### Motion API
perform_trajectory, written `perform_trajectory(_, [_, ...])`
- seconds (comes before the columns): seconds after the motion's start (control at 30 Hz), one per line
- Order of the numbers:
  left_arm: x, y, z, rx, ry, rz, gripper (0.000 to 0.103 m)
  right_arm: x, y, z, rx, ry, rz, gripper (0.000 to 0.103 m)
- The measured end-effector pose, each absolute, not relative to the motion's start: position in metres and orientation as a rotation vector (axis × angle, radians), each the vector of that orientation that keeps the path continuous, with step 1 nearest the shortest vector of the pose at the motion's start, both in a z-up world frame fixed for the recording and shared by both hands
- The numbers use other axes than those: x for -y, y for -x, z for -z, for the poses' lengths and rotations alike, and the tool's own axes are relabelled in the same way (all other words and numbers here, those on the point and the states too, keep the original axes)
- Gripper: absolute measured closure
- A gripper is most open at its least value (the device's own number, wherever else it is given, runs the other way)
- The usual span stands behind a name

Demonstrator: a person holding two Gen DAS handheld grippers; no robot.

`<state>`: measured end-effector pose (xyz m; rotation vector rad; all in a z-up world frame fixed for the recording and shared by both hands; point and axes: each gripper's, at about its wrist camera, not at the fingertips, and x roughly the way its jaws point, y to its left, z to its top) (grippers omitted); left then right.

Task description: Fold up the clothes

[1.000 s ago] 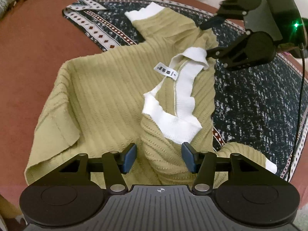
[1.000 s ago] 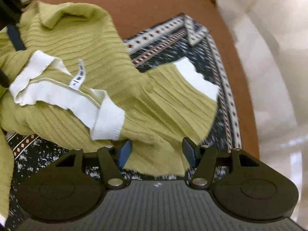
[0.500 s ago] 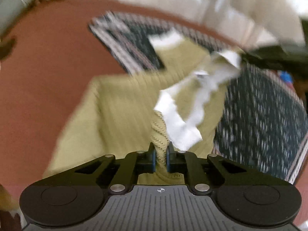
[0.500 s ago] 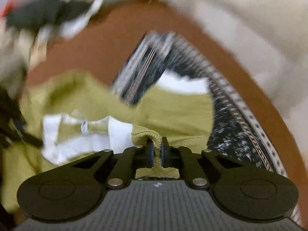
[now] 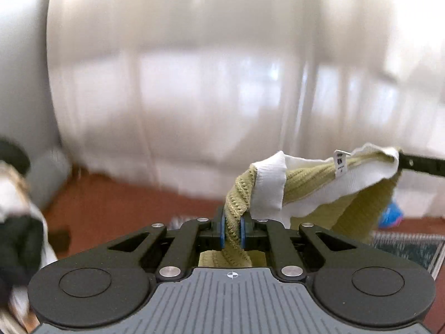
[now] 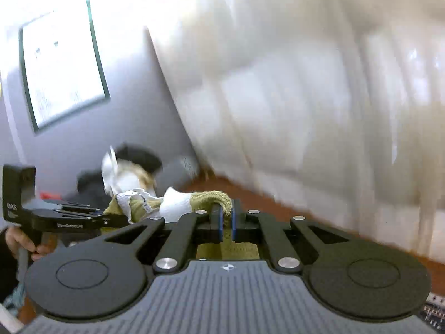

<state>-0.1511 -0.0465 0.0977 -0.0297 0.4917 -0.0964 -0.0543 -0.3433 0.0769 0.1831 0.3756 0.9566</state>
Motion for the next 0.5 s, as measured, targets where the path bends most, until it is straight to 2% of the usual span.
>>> perform_trajectory(0.27, [0.080,0.187,-0.156,-0.338,0.003,0.245,0.097,0.407,0.117,-0.136,-0.186,-0.260,-0.950,0.097])
perform_trajectory(0.5, [0.105,0.209,-0.161,-0.420,0.033,0.471,0.097,0.450,0.171,-0.149,-0.183,-0.260,-0.886,0.097])
